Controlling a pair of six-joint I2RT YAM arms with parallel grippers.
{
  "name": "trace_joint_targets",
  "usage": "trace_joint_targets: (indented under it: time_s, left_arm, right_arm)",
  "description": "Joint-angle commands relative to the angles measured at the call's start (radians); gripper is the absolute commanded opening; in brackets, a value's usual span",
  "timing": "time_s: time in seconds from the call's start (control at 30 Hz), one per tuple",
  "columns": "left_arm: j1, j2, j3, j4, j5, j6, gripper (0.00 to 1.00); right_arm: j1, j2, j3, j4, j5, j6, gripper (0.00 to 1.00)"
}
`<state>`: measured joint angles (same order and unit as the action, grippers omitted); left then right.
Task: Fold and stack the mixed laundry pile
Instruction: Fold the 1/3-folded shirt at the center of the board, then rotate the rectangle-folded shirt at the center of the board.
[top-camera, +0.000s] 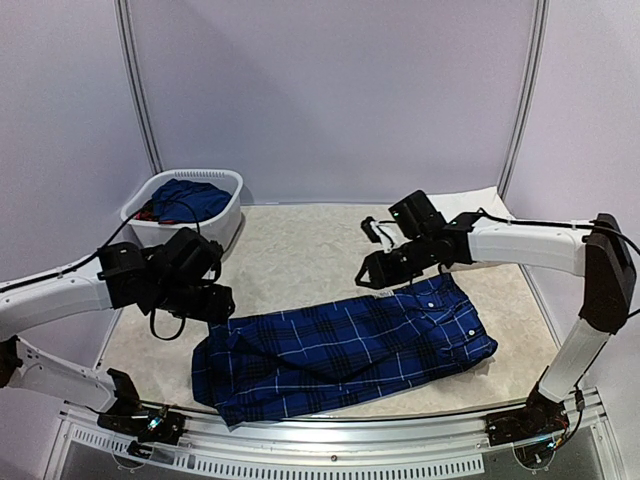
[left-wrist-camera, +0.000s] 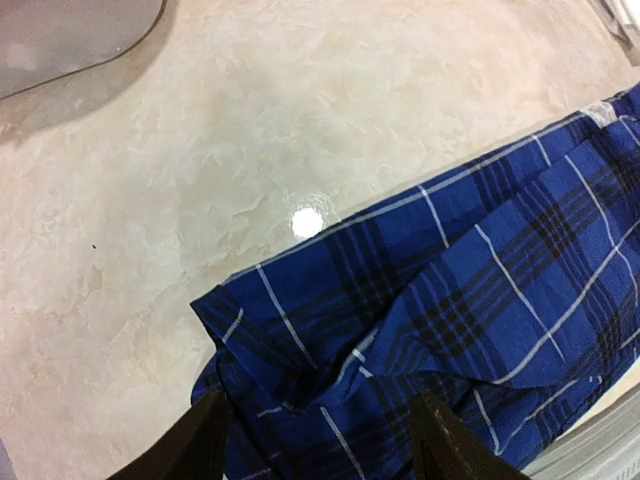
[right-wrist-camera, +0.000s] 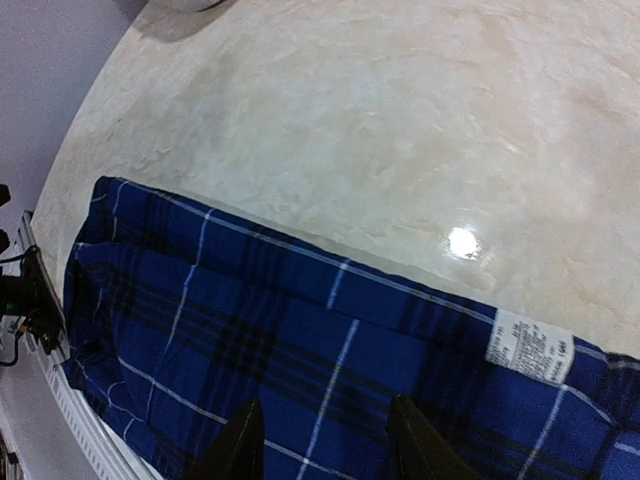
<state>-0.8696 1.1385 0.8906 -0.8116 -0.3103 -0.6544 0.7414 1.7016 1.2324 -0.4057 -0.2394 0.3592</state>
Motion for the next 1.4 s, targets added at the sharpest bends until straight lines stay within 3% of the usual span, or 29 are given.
trace_joint_targets:
  time_s: [0.0,0.23,0.33,0.53,0.87,1.37]
  left_arm:
    - [-0.059,0.007,-0.014,-0.100,-0.010,-0.018,0.62]
    - [-0.098,-0.040,-0.073,-0.055,0.046,-0.016,0.61]
    - [-0.098,-0.088,-0.079,-0.067,0.022,-0.023,0.56]
    - [-0.096,-0.231,-0.090,-0.112,-0.085,-0.045,0.55]
    - [-0.095,-0.276,-0.107,-0.106,-0.119,-0.051,0.55]
    - [-0.084,-0.264,-0.109,-0.072,-0.143,-0.021,0.55]
  right_arm:
    - [0.039,0.082,0.066,0.042,-0.116,-0.036,0.39]
    - [0.200,0.266,0.220,-0.005,-0.246,-0.101,0.28]
    - [0.282,0.341,0.273,-0.005,-0.276,-0.115,0.24]
    - [0.365,0.447,0.340,0.026,-0.292,-0.103,0.20]
    - [0.340,0.659,0.485,-0.032,-0.215,-0.038,0.14]
    - [0.073,0.758,0.589,-0.023,-0.141,0.099,0.14]
